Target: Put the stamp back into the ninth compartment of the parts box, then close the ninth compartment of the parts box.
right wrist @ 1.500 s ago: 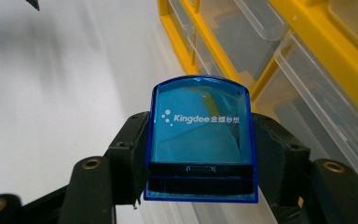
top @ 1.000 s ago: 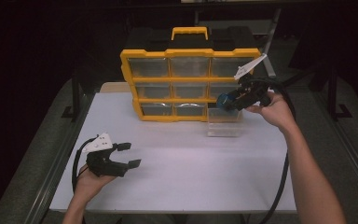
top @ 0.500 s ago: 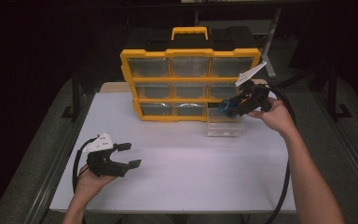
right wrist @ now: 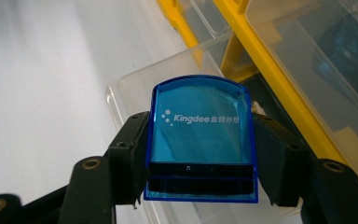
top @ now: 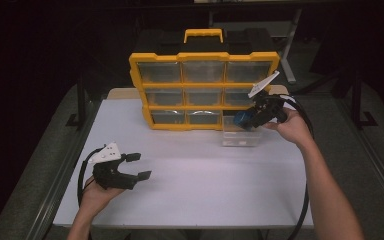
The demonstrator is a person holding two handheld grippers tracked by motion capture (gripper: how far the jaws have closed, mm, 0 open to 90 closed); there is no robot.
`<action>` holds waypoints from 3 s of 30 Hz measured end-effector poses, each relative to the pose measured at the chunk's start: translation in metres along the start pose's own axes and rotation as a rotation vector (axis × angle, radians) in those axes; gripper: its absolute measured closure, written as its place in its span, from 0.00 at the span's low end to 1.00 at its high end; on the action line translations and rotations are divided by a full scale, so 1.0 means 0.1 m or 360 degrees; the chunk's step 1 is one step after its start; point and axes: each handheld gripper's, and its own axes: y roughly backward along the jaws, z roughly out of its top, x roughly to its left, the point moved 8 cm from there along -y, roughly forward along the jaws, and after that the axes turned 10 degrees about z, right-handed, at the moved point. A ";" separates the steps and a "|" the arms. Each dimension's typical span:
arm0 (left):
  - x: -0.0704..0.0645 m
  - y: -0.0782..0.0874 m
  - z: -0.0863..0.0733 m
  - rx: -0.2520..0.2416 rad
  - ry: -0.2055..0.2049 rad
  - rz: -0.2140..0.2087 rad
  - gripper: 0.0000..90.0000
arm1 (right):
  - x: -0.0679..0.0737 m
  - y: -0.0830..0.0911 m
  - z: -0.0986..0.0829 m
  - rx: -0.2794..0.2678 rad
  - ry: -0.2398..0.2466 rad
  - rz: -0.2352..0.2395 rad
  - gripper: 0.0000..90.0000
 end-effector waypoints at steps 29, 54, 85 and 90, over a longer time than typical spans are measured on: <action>0.00 0.00 0.01 -0.0015 0.0031 0.0000 0.26 | -0.04 -0.11 0.01 0.0026 -0.0087 0.0008 0.42; 0.03 0.00 0.00 -0.0006 0.0032 0.0005 0.25 | 0.15 0.20 0.01 -0.0287 -0.0172 0.0110 0.38; 0.05 -0.01 -0.02 -0.0004 0.0063 0.0014 0.25 | 0.47 0.36 -0.11 -0.0428 -0.0094 0.0121 0.38; 0.06 -0.01 0.00 -0.0011 0.0051 0.0010 0.24 | 0.49 0.38 -0.14 -0.0417 -0.0084 0.0111 0.37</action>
